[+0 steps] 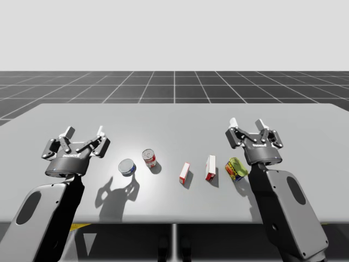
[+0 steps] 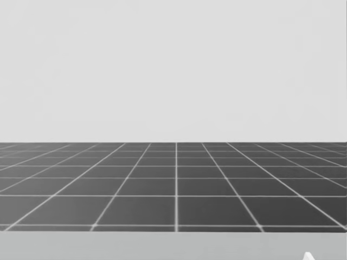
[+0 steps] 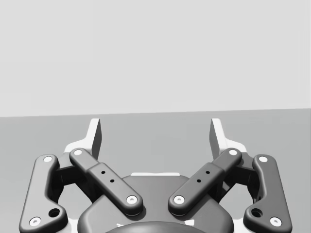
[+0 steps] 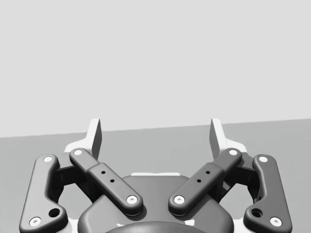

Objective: Grasp the pudding box and hold it up.

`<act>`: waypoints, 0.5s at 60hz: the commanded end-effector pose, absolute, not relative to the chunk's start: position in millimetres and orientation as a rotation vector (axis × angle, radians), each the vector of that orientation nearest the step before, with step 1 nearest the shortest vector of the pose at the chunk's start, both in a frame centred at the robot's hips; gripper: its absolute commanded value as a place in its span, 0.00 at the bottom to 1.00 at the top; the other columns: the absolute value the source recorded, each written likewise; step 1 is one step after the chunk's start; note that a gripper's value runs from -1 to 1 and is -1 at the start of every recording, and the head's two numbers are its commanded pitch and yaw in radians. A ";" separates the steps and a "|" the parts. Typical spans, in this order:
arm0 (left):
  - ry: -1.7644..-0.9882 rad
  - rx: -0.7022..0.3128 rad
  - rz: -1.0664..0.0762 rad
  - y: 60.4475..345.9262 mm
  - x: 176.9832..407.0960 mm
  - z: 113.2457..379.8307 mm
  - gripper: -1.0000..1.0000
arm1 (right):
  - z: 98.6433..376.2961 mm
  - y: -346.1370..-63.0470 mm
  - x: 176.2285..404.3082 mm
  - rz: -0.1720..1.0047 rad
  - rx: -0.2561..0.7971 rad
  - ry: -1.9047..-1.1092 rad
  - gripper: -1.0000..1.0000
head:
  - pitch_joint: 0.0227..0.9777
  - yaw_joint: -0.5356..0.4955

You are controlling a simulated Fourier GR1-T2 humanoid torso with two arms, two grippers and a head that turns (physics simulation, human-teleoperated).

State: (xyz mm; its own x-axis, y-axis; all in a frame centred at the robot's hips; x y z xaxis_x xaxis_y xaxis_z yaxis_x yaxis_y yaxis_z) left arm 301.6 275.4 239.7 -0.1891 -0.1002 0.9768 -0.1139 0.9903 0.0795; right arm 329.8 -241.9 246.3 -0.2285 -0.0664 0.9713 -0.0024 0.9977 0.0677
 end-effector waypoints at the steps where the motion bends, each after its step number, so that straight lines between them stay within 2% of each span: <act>1: -1.765 0.167 0.011 275.3 301.3 239.7 0.00 | 246.1 -240.0 327.0 -0.071 0.080 -1.800 0.00 | 0.07 0.53; 7: -1.769 0.171 0.020 276.3 301.4 240.3 0.00 | 246.5 -237.5 327.7 -0.065 0.072 -1.802 0.00 | 0.09 0.53; 13: -1.768 0.172 0.021 276.6 301.2 240.5 0.00 | 246.7 -238.4 328.3 -0.047 0.105 -1.772 0.00 | 0.15 0.52; 30: -1.764 0.183 0.003 275.2 301.6 240.1 0.00 | 248.0 -238.4 329.0 -0.049 0.091 -1.770 0.00 | 0.48 0.50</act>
State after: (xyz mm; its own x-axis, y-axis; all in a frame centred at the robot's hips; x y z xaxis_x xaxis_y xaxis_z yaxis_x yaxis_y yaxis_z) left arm 301.4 276.0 240.4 -0.1908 -0.1139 0.9750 -0.1271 0.9877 0.0906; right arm 328.5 -238.8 247.9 -0.2004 -0.0919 0.9754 -0.0370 0.9956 0.0862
